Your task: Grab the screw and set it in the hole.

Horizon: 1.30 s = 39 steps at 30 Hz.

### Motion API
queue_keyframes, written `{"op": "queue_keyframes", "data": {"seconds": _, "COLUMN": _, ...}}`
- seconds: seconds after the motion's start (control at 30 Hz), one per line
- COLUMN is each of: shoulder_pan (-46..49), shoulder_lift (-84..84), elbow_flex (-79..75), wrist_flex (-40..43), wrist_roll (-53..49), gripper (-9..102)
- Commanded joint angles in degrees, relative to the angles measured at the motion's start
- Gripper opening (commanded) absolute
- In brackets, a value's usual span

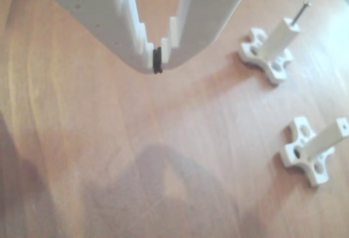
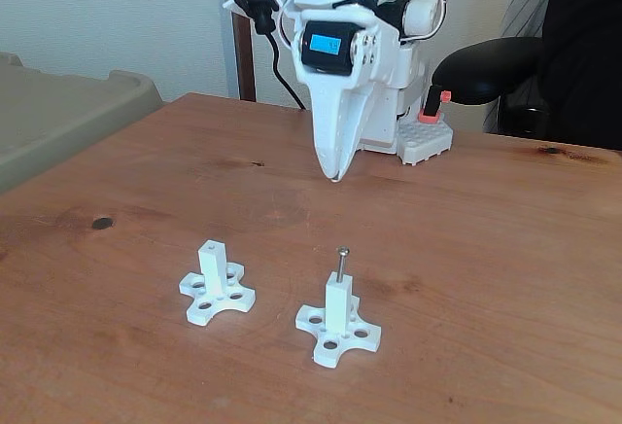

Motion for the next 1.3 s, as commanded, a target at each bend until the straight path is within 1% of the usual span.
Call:
{"op": "queue_keyframes", "data": {"seconds": 0.0, "shoulder_pan": 0.79, "shoulder_lift": 4.13, "elbow_flex": 0.88, "wrist_flex": 0.0, "wrist_roll": -0.97, "gripper": -4}}
{"op": "queue_keyframes", "data": {"seconds": 0.37, "shoulder_pan": 2.02, "shoulder_lift": 20.74, "elbow_flex": 3.78, "wrist_flex": 9.23, "wrist_roll": -2.55, "gripper": -4}}
{"op": "queue_keyframes", "data": {"seconds": 0.6, "shoulder_pan": 2.55, "shoulder_lift": 24.35, "elbow_flex": 4.57, "wrist_flex": 10.02, "wrist_roll": -2.72, "gripper": -4}}
{"op": "queue_keyframes", "data": {"seconds": 0.83, "shoulder_pan": 2.55, "shoulder_lift": 24.35, "elbow_flex": 4.57, "wrist_flex": 10.11, "wrist_roll": -2.37, "gripper": -4}}
{"op": "queue_keyframes", "data": {"seconds": 0.9, "shoulder_pan": 2.64, "shoulder_lift": 24.43, "elbow_flex": 4.57, "wrist_flex": 10.11, "wrist_roll": -2.37, "gripper": -2}}
{"op": "queue_keyframes", "data": {"seconds": 1.27, "shoulder_pan": 2.64, "shoulder_lift": 24.43, "elbow_flex": 4.57, "wrist_flex": 10.11, "wrist_roll": -2.37, "gripper": -3}}
